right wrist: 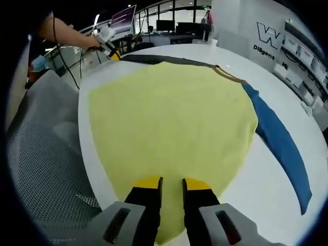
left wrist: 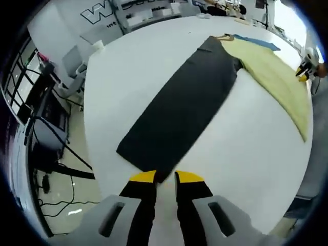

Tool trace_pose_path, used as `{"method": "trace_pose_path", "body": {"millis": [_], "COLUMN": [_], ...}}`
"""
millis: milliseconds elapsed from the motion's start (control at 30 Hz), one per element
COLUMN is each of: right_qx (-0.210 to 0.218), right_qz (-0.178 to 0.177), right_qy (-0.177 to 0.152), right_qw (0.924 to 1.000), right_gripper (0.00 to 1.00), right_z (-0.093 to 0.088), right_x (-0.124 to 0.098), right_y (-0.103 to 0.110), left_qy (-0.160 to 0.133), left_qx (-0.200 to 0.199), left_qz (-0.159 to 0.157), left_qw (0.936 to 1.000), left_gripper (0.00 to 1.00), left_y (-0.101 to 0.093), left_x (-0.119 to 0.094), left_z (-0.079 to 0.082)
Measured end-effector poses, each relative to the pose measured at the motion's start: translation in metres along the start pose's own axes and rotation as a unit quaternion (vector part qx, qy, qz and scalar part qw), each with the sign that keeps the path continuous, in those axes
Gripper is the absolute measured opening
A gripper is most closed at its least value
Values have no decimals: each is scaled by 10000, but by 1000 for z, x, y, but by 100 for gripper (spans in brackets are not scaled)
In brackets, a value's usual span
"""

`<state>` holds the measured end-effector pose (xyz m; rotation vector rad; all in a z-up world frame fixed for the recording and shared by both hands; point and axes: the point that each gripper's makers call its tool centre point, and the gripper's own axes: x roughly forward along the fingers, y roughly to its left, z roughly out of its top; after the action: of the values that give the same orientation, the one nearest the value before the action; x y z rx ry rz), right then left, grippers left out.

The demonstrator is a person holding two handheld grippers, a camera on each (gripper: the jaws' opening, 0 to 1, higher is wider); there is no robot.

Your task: Fold the garment on the visible template until the final outline fits inside the template.

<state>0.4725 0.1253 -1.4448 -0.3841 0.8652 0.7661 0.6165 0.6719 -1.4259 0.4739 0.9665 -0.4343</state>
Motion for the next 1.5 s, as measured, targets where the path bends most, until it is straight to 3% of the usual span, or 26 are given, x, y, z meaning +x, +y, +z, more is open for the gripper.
{"method": "trace_pose_path", "body": {"millis": [133, 300, 500, 700, 767, 967, 1200, 1267, 1500], "right_qx": [10, 192, 541, 901, 981, 1369, 1769, 1842, 2017], "right_qz": [-15, -67, -194, -306, -341, -393, -420, -416, -393], "right_qy": [-64, -233, -412, -629, -662, -878, -1151, -1180, -1406], "right_qw": [10000, 9995, 9975, 9935, 9924, 9859, 9766, 9749, 9685], "right_gripper": [10, 11, 13, 15, 15, 16, 19, 20, 25], "right_z": [4, 13, 18, 20, 19, 17, 18, 17, 18], "right_x": [-2, -5, -12, -21, -23, -30, -38, -40, -46], "right_y": [1, -2, -11, -21, -25, -37, -49, -50, -54], "left_qy": [-58, -410, -748, -1263, -1550, -1973, -2290, -2429, -2646], "left_qx": [-421, -1243, -1538, -1919, -2096, -2243, -2335, -2473, -2496], "left_qz": [76, 101, 79, 70, 29, -206, -563, -763, -1069], "left_qw": [9991, 9913, 9852, 9732, 9654, 9541, 9433, 9349, 9253], "left_gripper": [19, 20, 23, 27, 30, 35, 40, 41, 45], "left_y": [3, 5, 1, -14, -22, -57, -108, -125, -171], "left_x": [-5, -10, -16, -27, -31, -42, -50, -53, -61], "left_z": [-5, 0, 11, 32, 43, 65, 88, 97, 114]}}
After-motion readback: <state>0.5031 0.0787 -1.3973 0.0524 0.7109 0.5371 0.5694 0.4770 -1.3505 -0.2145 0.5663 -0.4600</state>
